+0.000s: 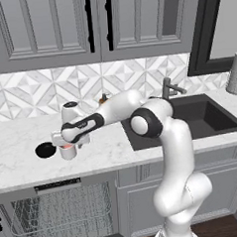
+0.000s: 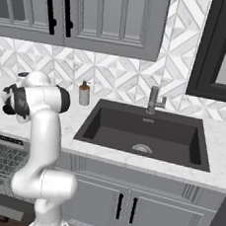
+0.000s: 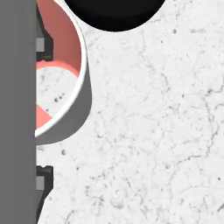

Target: Pick up the cup and bowl from the counter, place them in the dishwasher, and close the dishwasher door.

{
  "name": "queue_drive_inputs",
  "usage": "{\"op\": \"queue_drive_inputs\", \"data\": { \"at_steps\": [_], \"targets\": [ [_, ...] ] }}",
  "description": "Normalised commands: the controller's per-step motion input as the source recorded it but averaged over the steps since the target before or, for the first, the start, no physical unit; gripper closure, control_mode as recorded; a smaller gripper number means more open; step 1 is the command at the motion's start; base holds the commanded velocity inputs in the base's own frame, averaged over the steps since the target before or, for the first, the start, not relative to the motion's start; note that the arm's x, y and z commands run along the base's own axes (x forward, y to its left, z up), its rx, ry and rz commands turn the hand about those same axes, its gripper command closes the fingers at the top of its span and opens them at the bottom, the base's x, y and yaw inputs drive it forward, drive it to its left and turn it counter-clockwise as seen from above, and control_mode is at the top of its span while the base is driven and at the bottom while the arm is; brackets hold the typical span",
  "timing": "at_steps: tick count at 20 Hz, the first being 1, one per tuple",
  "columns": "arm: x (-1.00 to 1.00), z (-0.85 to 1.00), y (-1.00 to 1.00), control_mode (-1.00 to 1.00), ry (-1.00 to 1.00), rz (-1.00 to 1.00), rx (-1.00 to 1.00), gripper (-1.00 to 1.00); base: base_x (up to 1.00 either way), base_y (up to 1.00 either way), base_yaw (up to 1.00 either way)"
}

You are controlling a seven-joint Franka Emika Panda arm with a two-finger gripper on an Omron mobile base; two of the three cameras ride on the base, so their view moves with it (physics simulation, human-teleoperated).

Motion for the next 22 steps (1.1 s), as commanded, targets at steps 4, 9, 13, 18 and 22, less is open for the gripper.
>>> {"op": "queue_drive_inputs", "data": {
  "at_steps": [4,9,13,18,22],
  "targets": [
    [0.0,-0.34,0.03,-1.0,0.13,-0.08,-0.01,1.0,0.0,0.0,0.0],
    [-0.27,-0.09,-0.42,-1.0,0.07,-0.05,0.01,1.0,0.0,0.0,0.0],
    [-0.88,0.0,-0.77,-1.0,0.0,-0.06,0.04,1.0,0.0,0.0,0.0],
    [-1.0,0.0,-0.63,-1.0,-0.03,-0.04,0.06,1.0,0.0,0.0,0.0],
    [-1.0,-0.03,-0.14,-1.0,-0.25,0.0,0.07,1.0,0.0,0.0,0.0]
  ]
}}
